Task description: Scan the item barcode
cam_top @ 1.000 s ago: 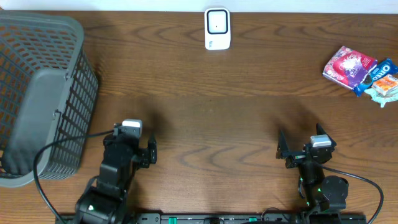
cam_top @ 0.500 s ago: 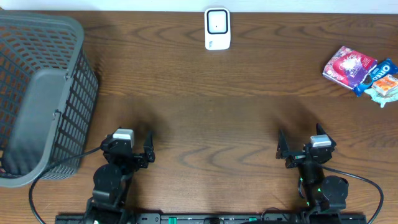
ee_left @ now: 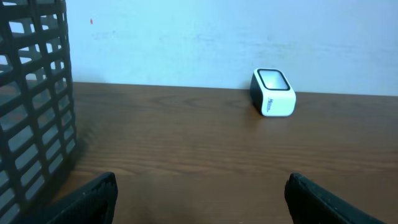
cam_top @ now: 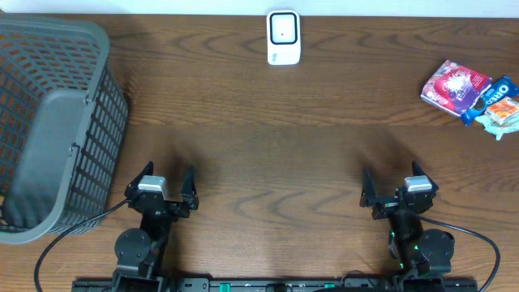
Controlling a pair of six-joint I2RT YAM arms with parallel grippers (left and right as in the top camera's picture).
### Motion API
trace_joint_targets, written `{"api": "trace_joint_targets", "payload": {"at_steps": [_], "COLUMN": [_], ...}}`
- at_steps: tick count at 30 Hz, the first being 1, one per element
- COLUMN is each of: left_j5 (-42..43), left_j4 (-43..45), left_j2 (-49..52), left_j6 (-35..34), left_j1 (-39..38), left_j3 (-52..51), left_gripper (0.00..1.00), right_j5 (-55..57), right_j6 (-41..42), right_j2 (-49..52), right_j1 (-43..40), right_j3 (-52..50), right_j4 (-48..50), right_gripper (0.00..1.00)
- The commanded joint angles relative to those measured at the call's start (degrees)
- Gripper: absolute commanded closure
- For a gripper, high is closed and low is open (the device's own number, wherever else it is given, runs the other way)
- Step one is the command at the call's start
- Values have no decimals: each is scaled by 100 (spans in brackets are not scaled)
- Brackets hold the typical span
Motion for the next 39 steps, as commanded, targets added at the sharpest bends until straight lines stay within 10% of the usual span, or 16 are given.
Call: {"api": "trace_joint_targets", "payload": {"at_steps": [1,39], "left_j5": [225,-319], "left_j4": [-138,-577], "left_j2": [-57,-55], "left_j6": [155,455], "left_j1": [175,321], "left_j3": [-31,-31], "left_gripper": [14,14], "right_j5": [31,31], "right_j6": [0,0], "right_j2": [-37,-37], "right_j1": [-50,-50], "right_j3": [-24,-24], "right_j4": [-9,-9], "right_gripper": [1,1]}}
